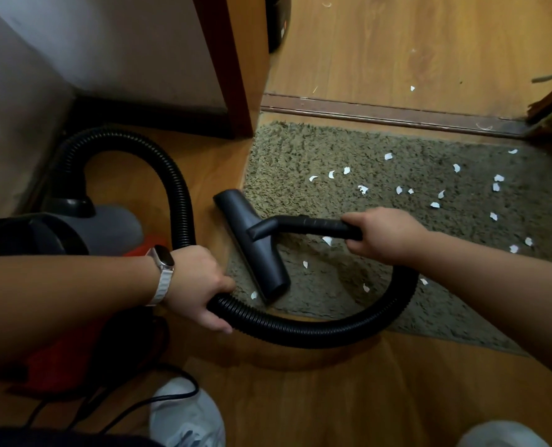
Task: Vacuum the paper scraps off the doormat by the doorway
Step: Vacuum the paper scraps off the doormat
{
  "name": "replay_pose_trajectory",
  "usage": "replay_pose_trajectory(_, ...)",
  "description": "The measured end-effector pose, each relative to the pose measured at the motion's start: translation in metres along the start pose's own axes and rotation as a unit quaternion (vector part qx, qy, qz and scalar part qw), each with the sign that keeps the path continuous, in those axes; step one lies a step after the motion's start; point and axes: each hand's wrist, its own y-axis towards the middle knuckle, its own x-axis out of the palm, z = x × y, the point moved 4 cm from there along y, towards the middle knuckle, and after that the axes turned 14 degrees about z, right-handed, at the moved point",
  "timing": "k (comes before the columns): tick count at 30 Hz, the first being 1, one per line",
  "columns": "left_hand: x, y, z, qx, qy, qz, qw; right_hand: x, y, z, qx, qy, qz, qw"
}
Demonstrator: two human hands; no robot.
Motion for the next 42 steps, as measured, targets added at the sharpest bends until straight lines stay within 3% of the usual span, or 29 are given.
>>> replay_pose_trajectory(5,0.002,0.004,-0.002,-0.015,-0.01,0.005,1.0,-0.008,0.001,0.016,0.036,0.003,0.004,0.999)
replay_pose_trajectory(11,-0.007,0.009,0.002,-0.015,-0.031,0.052,0.998,0.0,-0.006,0.001,-0.076,-0.003,-0.013,0.997)
replay_pose_trajectory(16,-0.008,0.011,0.006,-0.018,-0.039,0.035,0.998,0.008,-0.013,-0.009,-0.125,-0.023,-0.023,0.992)
replay_pose_trajectory(26,-0.003,0.014,0.002,-0.03,-0.024,0.035,0.999,-0.009,-0.003,0.029,-0.028,-0.016,0.031,0.999)
replay_pose_trajectory(34,-0.002,0.01,0.004,-0.01,-0.049,0.018,0.999,0.007,-0.014,-0.021,-0.16,-0.034,-0.033,0.986)
replay_pose_trajectory(39,-0.001,0.006,0.005,0.003,-0.047,0.0,0.999,0.011,-0.018,-0.039,-0.189,-0.037,-0.049,0.98)
replay_pose_trajectory(42,-0.005,0.001,0.006,0.025,-0.045,0.076,0.996,0.004,-0.014,-0.029,-0.168,-0.035,-0.035,0.985)
